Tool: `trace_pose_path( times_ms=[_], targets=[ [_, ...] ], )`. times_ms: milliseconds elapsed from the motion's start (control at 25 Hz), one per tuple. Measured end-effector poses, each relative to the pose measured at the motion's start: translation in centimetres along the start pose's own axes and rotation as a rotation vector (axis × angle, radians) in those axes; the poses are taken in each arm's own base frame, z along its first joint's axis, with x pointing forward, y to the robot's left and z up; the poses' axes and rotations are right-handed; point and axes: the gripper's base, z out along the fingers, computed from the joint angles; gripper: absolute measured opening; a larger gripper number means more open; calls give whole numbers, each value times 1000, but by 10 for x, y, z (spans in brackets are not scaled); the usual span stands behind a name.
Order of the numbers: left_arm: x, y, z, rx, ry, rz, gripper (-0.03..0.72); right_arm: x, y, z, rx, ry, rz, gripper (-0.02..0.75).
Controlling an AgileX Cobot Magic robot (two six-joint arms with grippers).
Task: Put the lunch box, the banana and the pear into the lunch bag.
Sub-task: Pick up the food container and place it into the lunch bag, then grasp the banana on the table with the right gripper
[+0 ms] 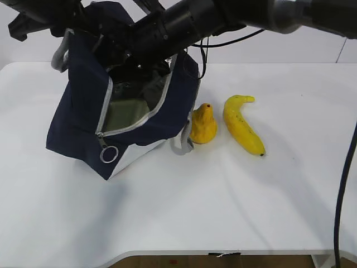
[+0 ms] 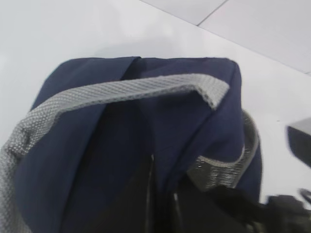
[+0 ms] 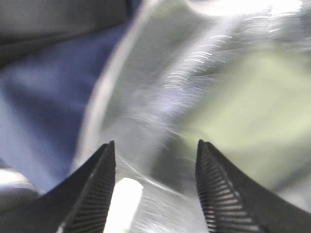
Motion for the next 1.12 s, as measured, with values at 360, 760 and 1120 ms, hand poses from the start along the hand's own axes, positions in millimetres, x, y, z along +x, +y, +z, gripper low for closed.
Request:
trace_pose_path(
  times_ms=[360,760,1120],
  targets=[
    [-3,10,-1,-115,-23,165,-1,-19,22,-44,236,137,-254,428],
    [-3,21,5,-220,-13,279,-1,-39,17,-89,695,54,-256,429],
    [-2,24,12,-238,-2,292,-1,-18,-17,-85,813,179,-188,429]
  ],
)
